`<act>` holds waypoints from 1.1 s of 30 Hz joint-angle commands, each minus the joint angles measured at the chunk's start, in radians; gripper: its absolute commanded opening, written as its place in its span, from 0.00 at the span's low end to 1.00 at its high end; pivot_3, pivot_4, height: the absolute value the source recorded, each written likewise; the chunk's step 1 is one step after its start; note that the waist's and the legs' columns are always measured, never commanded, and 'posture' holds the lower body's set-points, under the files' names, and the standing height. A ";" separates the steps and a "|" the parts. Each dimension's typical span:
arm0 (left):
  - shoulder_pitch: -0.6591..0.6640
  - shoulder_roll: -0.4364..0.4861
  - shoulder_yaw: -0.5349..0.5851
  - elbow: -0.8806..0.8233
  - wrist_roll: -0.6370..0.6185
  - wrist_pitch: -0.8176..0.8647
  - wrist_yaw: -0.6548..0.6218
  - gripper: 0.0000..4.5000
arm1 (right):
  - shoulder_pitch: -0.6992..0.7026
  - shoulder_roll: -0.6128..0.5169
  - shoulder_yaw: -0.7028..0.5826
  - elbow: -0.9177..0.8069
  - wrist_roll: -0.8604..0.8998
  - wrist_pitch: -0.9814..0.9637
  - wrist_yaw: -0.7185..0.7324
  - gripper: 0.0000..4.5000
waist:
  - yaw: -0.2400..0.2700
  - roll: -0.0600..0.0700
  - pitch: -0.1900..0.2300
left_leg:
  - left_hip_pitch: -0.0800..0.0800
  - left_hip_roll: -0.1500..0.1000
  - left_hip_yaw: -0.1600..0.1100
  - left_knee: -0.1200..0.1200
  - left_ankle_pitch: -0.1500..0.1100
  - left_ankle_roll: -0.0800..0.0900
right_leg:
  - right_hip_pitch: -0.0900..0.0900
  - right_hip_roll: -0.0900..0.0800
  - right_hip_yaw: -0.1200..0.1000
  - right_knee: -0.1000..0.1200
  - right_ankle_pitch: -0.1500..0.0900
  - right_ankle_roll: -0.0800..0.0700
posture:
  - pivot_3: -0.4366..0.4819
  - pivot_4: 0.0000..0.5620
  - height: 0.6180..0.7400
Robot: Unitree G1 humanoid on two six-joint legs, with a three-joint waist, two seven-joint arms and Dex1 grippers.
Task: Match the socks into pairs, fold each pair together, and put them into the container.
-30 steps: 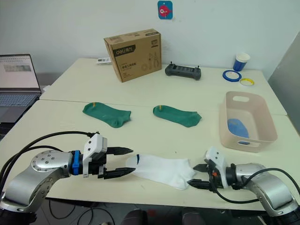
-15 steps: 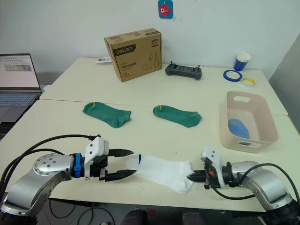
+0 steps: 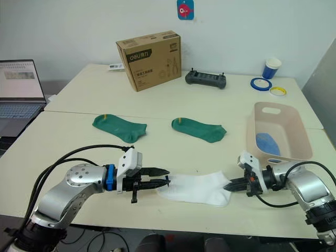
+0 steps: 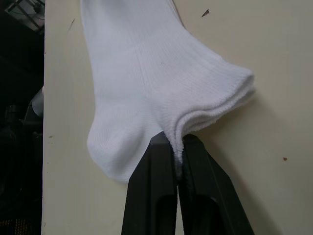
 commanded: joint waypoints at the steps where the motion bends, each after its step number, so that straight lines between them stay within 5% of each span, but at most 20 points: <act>1: -0.015 -0.023 -0.059 0.043 0.056 -0.059 -0.021 0.00 | -0.028 0.000 -0.021 0.000 0.003 -0.017 0.033 0.00 | 0.000 0.000 0.000 | 0.000 0.000 0.000 0.000 0.000 0.000 | 0.000 0.000 0.000 0.000 0.000 0.000 | 0.48 0.27 1.00; 13: -0.037 -0.086 -0.204 0.252 0.254 -0.172 -0.009 0.00 | -0.062 0.035 -0.054 -0.106 0.132 0.117 0.049 0.00 | 0.001 0.001 -0.001 | 0.001 0.000 0.000 0.001 0.000 0.000 | 0.001 0.000 0.000 0.001 0.001 0.001 | 0.48 0.27 1.00; 21: -0.027 -0.092 -0.197 0.243 0.244 -0.152 -0.011 0.00 | -0.143 0.205 -0.042 -0.162 0.221 0.247 -0.065 0.00 | 0.001 0.002 -0.002 | 0.001 0.000 -0.001 0.001 0.000 0.000 | 0.002 0.000 0.000 0.001 0.001 0.001 | 0.48 0.27 1.00; 33: -0.032 -0.052 -0.140 0.219 0.219 -0.114 -0.012 0.00 | -0.207 0.402 0.130 -0.045 0.116 0.165 -0.095 0.00 | -0.007 0.002 -0.002 | 0.001 0.002 -0.001 0.001 0.000 0.000 | 0.001 0.002 0.000 0.002 0.001 0.001 | 0.48 0.27 1.00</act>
